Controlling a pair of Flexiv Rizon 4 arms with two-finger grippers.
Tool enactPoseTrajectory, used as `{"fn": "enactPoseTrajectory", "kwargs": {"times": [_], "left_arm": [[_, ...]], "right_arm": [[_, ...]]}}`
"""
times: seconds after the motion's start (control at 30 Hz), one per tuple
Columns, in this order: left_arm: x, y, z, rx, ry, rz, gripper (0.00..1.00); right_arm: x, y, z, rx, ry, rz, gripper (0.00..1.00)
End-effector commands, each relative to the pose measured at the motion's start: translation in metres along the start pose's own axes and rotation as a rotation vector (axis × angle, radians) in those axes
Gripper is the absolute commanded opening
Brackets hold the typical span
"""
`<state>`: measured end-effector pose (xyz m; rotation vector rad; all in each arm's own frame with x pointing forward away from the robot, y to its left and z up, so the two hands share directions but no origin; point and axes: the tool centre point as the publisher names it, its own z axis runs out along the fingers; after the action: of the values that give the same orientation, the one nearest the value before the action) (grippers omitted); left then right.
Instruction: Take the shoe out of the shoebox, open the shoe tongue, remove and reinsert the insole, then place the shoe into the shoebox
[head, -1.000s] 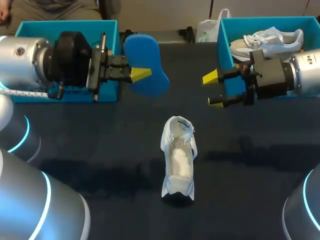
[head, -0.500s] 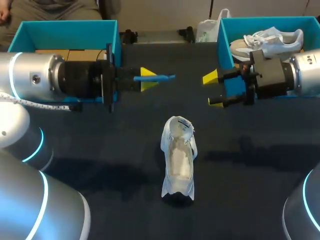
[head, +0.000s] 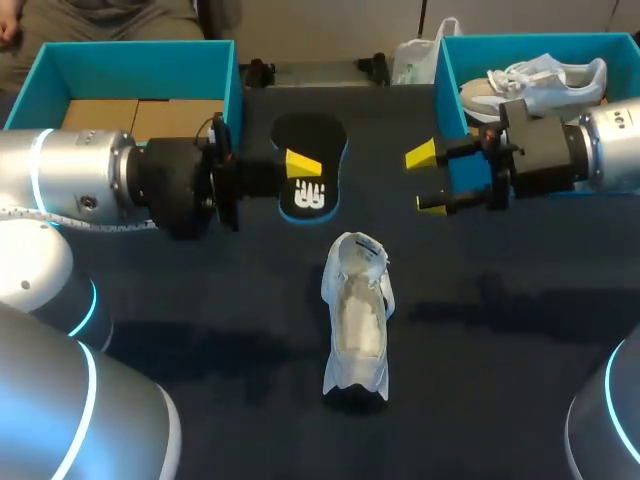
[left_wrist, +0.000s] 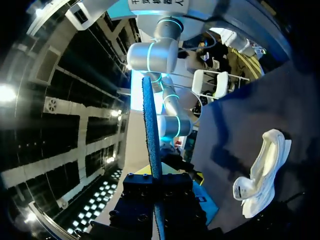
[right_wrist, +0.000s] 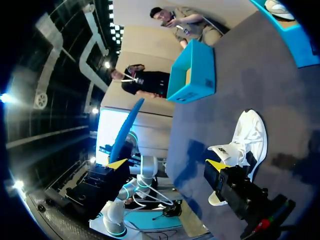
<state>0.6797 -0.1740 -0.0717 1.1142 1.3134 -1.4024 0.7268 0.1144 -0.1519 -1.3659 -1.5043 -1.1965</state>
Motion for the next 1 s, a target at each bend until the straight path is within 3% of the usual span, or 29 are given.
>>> {"fn": "enactPoseTrajectory", "kwargs": {"times": [0.03,0.33,1.0], "left_arm": [[0.001,0.003,0.003,-0.001,0.002,0.029,0.00],[0.002,0.005,-0.003,-0.018,-0.001,0.125,0.00],[0.005,0.036,-0.014,-0.084,0.046,0.220,0.00]], "right_arm": [[0.000,0.000,0.001,-0.001,-0.001,0.000,1.00],[0.000,0.000,0.001,-0.001,-0.001,0.000,1.00],[0.000,0.000,0.001,-0.001,-0.001,0.000,1.00]]}}
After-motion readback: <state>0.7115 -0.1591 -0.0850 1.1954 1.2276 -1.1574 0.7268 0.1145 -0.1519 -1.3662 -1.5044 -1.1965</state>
